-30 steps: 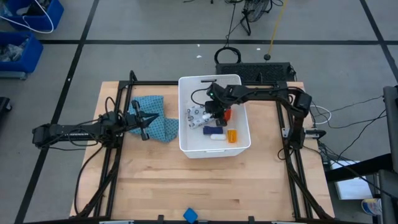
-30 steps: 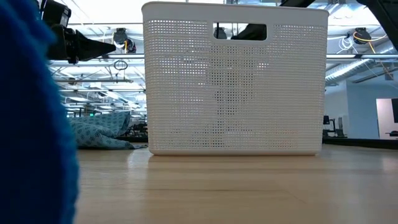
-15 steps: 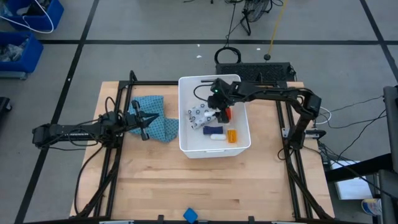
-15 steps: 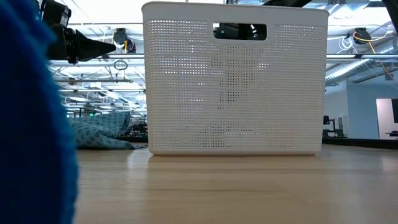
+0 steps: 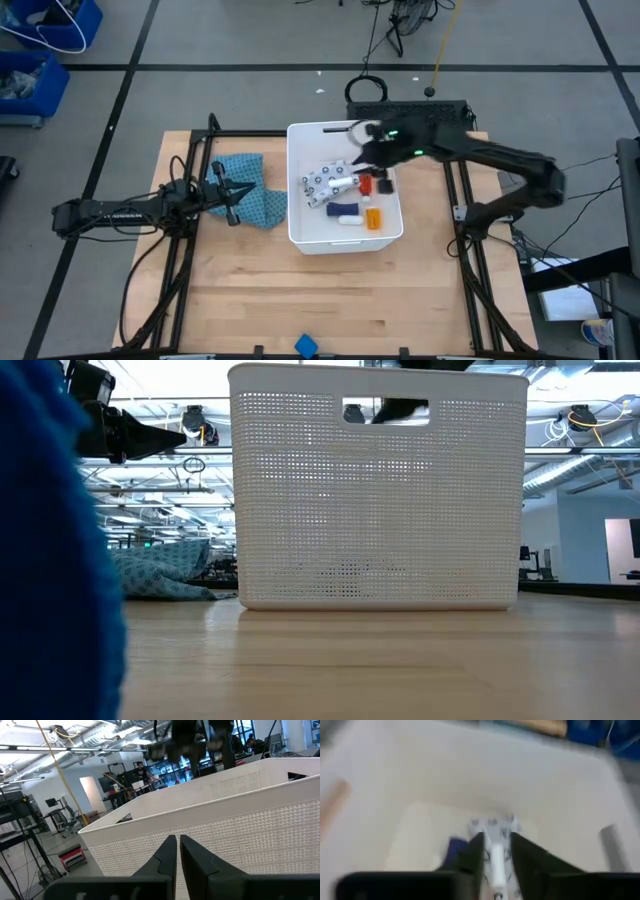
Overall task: Pick & place medical supplies in basket/bin
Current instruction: Put the small blue bandage into the white bin
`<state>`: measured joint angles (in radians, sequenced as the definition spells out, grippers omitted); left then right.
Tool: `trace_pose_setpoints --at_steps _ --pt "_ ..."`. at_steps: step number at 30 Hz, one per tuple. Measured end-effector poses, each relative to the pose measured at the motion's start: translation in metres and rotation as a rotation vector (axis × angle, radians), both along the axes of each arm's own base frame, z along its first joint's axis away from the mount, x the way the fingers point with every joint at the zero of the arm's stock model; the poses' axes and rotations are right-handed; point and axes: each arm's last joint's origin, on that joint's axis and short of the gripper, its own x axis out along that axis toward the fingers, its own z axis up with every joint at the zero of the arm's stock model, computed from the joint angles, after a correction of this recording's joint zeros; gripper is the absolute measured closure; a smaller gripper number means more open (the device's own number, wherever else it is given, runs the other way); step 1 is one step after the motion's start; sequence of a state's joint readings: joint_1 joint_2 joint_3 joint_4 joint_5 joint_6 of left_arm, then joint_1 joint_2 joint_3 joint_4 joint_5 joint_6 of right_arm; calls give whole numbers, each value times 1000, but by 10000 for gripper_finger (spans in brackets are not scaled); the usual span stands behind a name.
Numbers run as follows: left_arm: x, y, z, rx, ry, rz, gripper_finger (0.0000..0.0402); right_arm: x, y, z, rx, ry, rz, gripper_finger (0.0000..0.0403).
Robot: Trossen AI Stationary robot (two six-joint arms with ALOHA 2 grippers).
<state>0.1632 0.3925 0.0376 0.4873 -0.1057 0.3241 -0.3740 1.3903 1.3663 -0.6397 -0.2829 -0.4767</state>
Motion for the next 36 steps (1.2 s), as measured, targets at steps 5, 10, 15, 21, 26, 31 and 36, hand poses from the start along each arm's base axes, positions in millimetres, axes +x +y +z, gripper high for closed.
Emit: trace_pose_setpoints --at_steps 5,10,15,21,26,31,36 --pt "0 0 0 0 0 0 373 -44 23 38 16 -176 27 392" --pt "0 0 -1 -1 7 0 373 -81 48 18 61 -310 32 399" --pt "0 0 -2 -9 18 0 373 -111 64 -28 101 -474 -10 402" --pt "0 0 -2 -15 17 -1 373 -137 72 -67 153 -737 -60 402" --pt "0 0 -2 -15 16 0 373 -142 71 -92 185 -728 -158 402" --pt "0 0 -2 -31 13 8 373 -141 77 -96 190 -761 -133 403" --pt "0 1 -2 -50 12 18 373 -139 91 -107 180 -788 -69 403"
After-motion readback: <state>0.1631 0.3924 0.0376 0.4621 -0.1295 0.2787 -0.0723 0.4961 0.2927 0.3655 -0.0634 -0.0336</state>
